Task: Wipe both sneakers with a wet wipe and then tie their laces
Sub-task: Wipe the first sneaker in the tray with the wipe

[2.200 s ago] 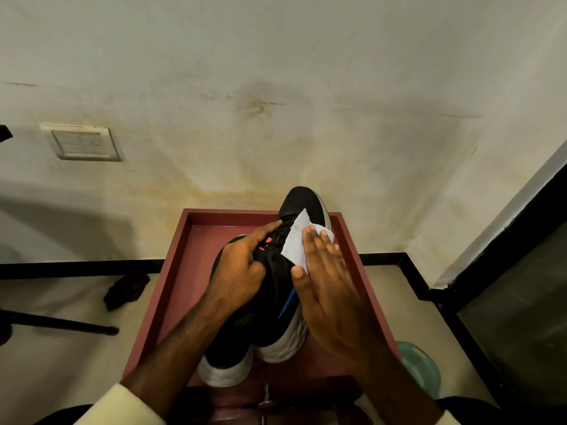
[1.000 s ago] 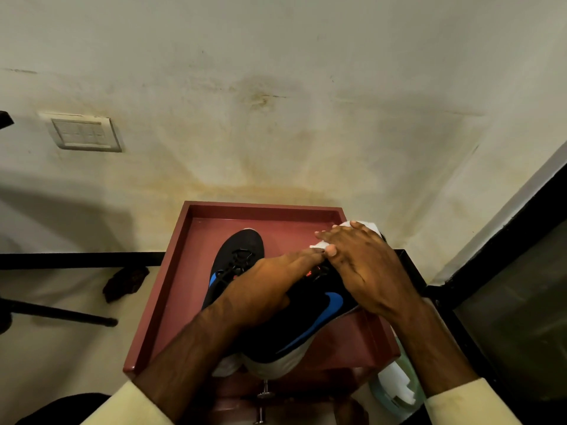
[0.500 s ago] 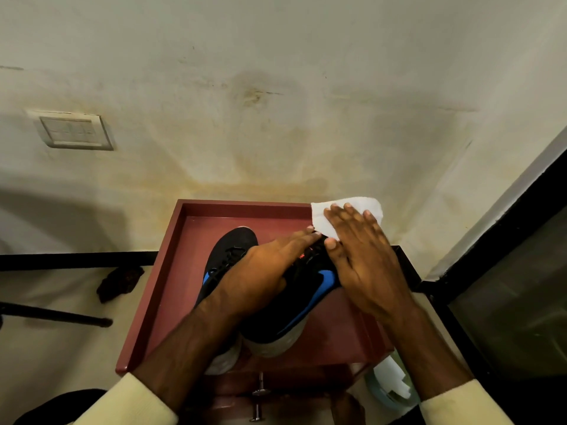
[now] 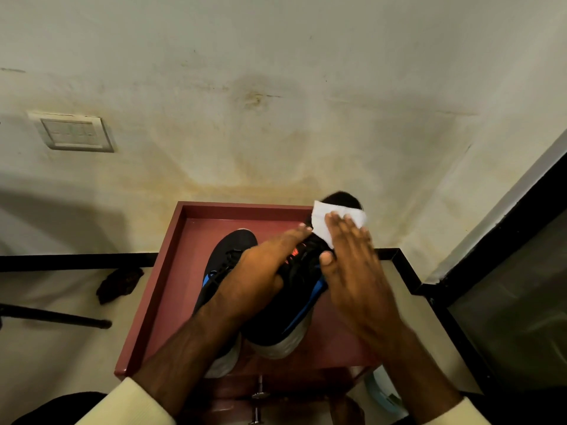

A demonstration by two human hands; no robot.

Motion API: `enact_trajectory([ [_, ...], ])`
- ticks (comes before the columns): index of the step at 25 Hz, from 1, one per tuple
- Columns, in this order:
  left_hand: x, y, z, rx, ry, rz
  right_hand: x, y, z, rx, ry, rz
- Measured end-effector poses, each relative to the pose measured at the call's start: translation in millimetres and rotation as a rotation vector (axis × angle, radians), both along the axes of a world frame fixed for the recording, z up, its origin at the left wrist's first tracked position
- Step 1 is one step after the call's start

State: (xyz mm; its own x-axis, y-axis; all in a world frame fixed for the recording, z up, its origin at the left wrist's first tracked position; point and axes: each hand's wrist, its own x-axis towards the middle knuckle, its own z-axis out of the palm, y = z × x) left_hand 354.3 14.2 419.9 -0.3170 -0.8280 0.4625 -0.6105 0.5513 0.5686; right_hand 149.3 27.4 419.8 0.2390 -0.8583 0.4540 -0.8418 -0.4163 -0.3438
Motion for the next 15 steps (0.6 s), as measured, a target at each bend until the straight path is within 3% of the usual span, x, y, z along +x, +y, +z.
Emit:
enact_trajectory([
  [3, 4, 0, 7, -0.033, 0.128, 0.108, 19, 11, -5, 0.036, -0.101, 0.044],
  [7, -5, 6, 11, -0.047, 0.144, 0.054, 25, -2, 6, 0.03, -0.22, -0.05],
  [12, 5, 0, 13, 0.069, 0.291, 0.252, 57, 46, -15, 0.192, -0.214, 0.167],
  [15, 0, 5, 18, 0.023, 0.289, 0.195, 48, 14, -5, 0.128, -0.277, 0.048],
])
